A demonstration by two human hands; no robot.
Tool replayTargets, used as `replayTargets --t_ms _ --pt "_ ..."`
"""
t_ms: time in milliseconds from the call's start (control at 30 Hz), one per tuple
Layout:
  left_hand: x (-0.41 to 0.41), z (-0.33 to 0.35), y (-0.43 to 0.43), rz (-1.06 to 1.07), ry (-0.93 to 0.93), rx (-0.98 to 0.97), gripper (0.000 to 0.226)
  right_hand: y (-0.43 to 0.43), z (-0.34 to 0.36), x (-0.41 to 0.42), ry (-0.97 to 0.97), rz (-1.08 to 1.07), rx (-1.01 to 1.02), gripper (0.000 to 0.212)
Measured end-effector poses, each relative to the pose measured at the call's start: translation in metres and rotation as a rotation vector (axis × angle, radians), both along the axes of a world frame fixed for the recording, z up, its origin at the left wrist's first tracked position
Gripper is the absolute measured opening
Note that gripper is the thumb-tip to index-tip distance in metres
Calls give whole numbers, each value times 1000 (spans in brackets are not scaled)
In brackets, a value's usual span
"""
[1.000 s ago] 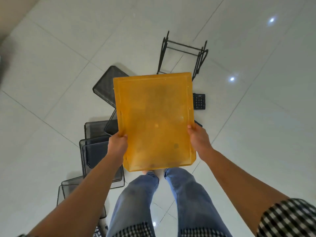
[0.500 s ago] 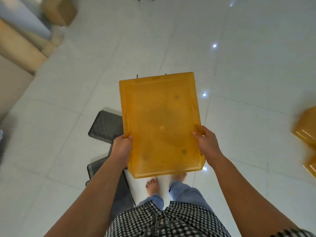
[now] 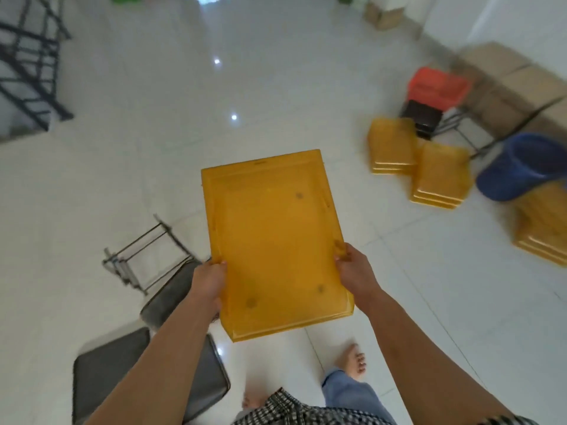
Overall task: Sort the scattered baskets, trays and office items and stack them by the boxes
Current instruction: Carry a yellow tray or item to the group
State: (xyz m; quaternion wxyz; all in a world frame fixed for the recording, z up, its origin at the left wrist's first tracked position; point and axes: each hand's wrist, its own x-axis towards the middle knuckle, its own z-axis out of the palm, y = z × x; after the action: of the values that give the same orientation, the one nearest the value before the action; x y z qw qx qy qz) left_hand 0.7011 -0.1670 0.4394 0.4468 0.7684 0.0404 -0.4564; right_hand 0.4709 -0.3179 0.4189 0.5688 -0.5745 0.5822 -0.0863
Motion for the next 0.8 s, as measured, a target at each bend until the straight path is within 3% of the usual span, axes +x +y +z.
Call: replayTargets --t_ms 200,333,567,800 --pt "-102 11 -148 -271 -49 47 26 -71 -2 -124 13 -342 27 43" --pt "-169 11 -224 -457 -73 82 43 -111 0 -198 36 -497 31 44" --pt "-278 8 -334 -681 -70 122 50 -160 0 -312 47 -770 14 45" --pt "-343 -10 -427 -810 -53 141 49 -205 -16 -370 39 -954 49 45"
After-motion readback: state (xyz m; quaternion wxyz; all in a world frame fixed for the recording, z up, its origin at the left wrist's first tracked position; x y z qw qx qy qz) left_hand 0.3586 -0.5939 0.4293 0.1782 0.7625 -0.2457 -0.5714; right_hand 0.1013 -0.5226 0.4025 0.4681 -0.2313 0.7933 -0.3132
